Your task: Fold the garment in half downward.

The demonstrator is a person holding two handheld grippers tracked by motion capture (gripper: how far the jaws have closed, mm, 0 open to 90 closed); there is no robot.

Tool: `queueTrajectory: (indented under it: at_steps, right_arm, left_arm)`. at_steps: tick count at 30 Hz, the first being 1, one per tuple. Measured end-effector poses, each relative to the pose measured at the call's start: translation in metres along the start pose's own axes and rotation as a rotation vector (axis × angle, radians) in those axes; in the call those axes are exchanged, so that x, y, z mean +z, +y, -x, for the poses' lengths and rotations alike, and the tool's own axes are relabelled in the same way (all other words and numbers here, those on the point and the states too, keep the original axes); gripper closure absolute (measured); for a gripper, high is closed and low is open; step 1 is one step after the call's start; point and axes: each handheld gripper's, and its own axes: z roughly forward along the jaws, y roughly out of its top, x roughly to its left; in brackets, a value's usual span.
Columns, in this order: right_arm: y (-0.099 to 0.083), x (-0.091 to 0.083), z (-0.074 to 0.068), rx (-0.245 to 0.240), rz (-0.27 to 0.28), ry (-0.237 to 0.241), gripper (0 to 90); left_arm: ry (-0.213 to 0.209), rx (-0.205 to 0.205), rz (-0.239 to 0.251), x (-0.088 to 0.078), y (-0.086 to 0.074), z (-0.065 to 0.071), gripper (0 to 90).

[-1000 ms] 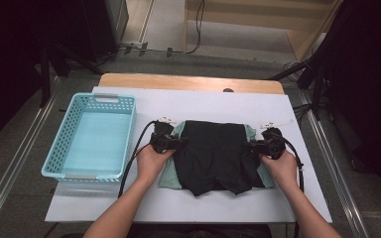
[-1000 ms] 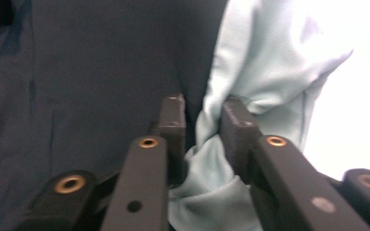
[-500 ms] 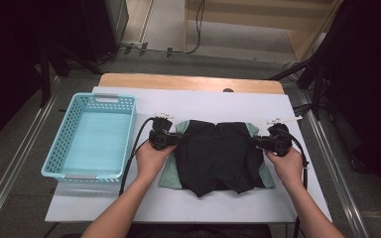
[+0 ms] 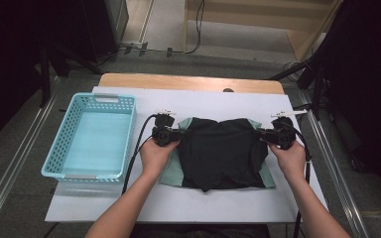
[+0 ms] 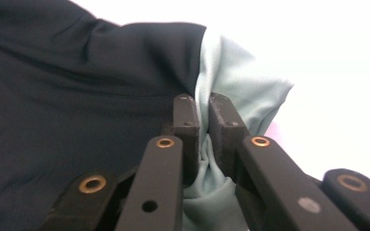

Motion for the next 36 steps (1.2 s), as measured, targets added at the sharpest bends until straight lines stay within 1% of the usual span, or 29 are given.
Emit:
queueTrajectory:
  at_steps: [2, 4, 7, 10, 12, 13, 16, 20, 21, 24, 25, 27, 28, 30, 32, 33, 35, 36]
  right_arm:
    - [0.004, 0.002, 0.005, 0.014, 0.004, -0.002, 82.1]
    - [0.006, 0.003, 0.009, 0.021, 0.007, 0.008, 82.2]
    - [0.009, 0.003, 0.012, 0.016, 0.005, 0.012, 82.4]
    - [0.011, 0.005, 0.013, 0.027, 0.001, 0.029, 82.4]
    - [0.01, 0.008, 0.013, 0.03, -0.007, 0.043, 82.3]
    - [0.01, 0.008, 0.013, 0.033, -0.01, 0.049, 82.2]
    - [0.009, 0.01, 0.014, 0.04, -0.014, 0.056, 81.3]
    - [0.005, 0.012, 0.016, 0.047, -0.026, 0.065, 77.7]
    - [0.003, 0.012, 0.016, 0.05, -0.03, 0.063, 75.4]
    - [0.001, 0.014, 0.017, 0.041, -0.043, 0.065, 67.4]
    - [0.0, 0.015, 0.016, 0.035, -0.054, 0.063, 63.9]
    - [-0.001, 0.018, 0.014, 0.024, -0.072, 0.059, 58.8]
    - [-0.002, 0.019, 0.013, 0.013, -0.072, 0.055, 55.7]
    - [-0.004, 0.021, 0.01, -0.001, -0.078, 0.04, 48.2]
    - [-0.005, 0.024, 0.008, -0.013, -0.084, 0.034, 41.2]
    - [-0.007, 0.025, 0.006, -0.013, -0.091, 0.024, 38.7]
    - [-0.009, 0.029, 0.005, -0.018, -0.091, 0.021, 36.2]
    - [-0.011, 0.031, 0.003, -0.032, -0.092, 0.015, 36.0]
  left_arm:
    - [-0.006, -0.01, 0.009, 0.002, 0.002, 0.0, 80.0]
    - [0.006, -0.008, 0.007, 0.004, 0.003, 0.001, 80.0]
    - [0.018, -0.002, 0.004, 0.005, 0.009, 0.001, 80.1]
    - [0.029, -0.014, 0.009, 0.003, 0.014, -0.001, 80.2]
    - [0.034, -0.015, 0.006, 0.003, 0.013, -0.003, 80.5]
    - [0.037, -0.023, 0.001, 0.003, 0.012, -0.004, 80.4]
    - [0.043, -0.026, -0.012, 0.004, 0.009, -0.007, 80.3]
    - [0.048, -0.016, -0.015, 0.006, 0.009, -0.007, 79.9]
    - [0.047, -0.011, -0.02, 0.007, 0.009, -0.008, 79.7]
    - [0.048, -0.013, -0.036, 0.01, 0.008, -0.01, 75.9]
    - [0.055, -0.007, -0.043, 0.01, 0.007, -0.011, 73.9]
    - [0.055, 0.003, -0.045, 0.012, 0.007, -0.012, 70.0]
    - [0.059, 0.011, -0.048, 0.012, 0.007, -0.011, 68.2]
    - [0.066, 0.033, -0.051, 0.013, 0.006, -0.01, 65.1]
    - [0.085, 0.07, -0.058, 0.016, 0.005, -0.008, 62.1]
    - [0.088, 0.083, -0.06, 0.016, 0.005, -0.007, 60.7]
    - [0.102, 0.109, -0.068, 0.019, 0.003, -0.006, 59.4]
    - [0.109, 0.12, -0.074, 0.021, 0.002, -0.006, 58.3]
